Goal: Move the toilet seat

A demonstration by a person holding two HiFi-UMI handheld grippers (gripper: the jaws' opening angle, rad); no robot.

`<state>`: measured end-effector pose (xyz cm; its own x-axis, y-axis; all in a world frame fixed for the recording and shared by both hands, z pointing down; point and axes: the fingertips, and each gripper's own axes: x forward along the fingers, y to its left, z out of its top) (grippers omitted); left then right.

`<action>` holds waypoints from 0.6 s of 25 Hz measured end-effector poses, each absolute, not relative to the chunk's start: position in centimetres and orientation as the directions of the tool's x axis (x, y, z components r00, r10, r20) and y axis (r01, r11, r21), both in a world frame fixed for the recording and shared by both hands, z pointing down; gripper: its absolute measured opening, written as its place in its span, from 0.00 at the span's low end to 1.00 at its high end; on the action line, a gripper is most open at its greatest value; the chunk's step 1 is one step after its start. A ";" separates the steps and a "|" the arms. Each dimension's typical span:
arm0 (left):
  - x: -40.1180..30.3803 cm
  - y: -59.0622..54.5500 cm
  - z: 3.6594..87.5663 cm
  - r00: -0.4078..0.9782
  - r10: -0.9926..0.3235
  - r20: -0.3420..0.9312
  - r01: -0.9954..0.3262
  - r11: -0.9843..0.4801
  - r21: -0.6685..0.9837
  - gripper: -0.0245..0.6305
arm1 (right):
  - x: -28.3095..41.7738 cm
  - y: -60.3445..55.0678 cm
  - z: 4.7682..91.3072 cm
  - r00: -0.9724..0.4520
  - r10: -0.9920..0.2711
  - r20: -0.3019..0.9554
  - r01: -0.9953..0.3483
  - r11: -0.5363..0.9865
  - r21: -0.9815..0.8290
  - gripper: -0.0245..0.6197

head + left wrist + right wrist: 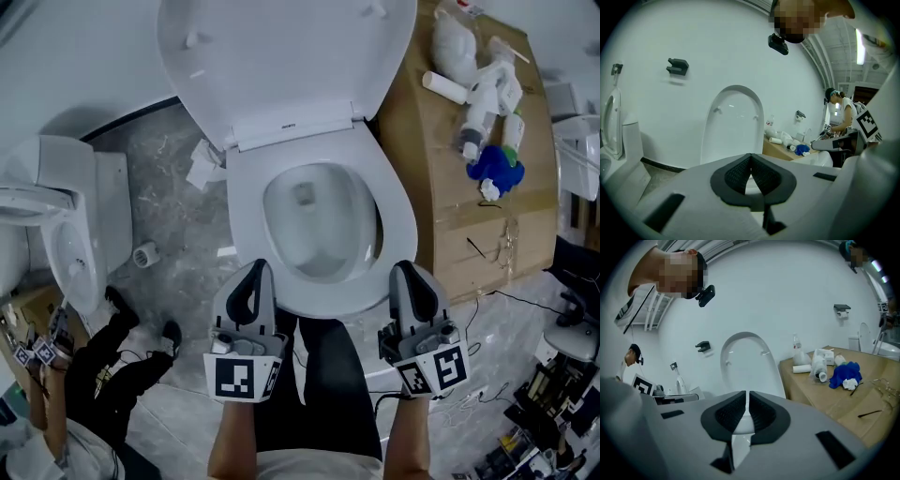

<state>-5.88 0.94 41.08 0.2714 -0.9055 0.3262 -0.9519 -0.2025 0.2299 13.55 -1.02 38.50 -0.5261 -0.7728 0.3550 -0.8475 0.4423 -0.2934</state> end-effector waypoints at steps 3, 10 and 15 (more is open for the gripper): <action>-6.3 0.2 40.5 0.268 -0.909 0.318 -0.952 -0.200 0.230 0.05 | 13.4 -1.7 38.0 -0.531 -0.772 0.350 -0.846 0.456 -0.277 0.08; -6.8 -0.7 39.7 0.260 -0.912 0.317 -0.953 -0.189 0.237 0.05 | 12.8 -2.9 37.1 -0.540 -0.771 0.337 -0.841 0.473 -0.264 0.06; -7.5 -1.8 38.6 0.247 -0.922 0.297 -0.954 -0.177 0.244 0.05 | 12.3 -4.2 35.9 -0.547 -0.778 0.309 -0.835 0.482 -0.265 0.06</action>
